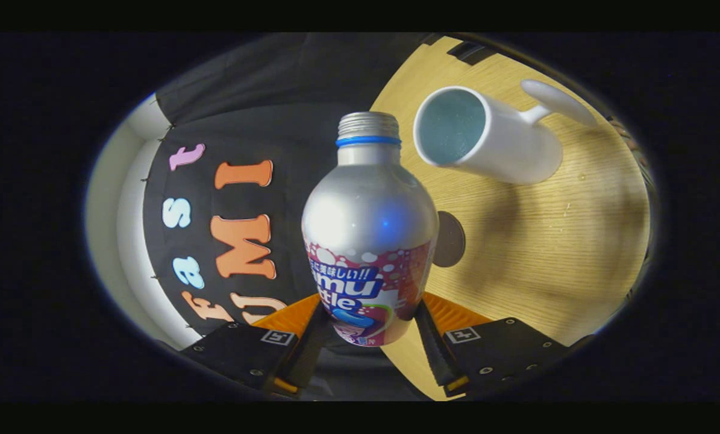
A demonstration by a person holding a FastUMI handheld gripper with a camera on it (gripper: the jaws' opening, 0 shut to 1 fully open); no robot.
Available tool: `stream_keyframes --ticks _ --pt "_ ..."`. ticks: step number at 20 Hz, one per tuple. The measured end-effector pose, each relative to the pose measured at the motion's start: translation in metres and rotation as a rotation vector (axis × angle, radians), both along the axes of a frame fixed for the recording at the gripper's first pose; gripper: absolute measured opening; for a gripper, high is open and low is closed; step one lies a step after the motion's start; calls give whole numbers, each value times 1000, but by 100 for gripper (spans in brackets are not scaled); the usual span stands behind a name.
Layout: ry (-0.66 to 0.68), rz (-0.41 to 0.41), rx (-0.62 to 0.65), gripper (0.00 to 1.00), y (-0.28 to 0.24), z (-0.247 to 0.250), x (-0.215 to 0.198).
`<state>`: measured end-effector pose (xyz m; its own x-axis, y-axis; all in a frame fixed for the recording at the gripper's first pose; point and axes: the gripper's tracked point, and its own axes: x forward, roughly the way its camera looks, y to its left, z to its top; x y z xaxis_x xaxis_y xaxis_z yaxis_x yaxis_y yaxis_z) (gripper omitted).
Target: Take the bottle from table, then pour the juice into the cup, finally place the bottle on the coaster
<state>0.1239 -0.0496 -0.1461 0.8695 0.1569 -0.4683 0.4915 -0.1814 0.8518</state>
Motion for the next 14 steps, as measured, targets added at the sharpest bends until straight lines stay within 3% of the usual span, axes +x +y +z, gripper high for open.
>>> stream_keyframes --ticks 14 --pt "43 -86 202 76 -10 12 9"
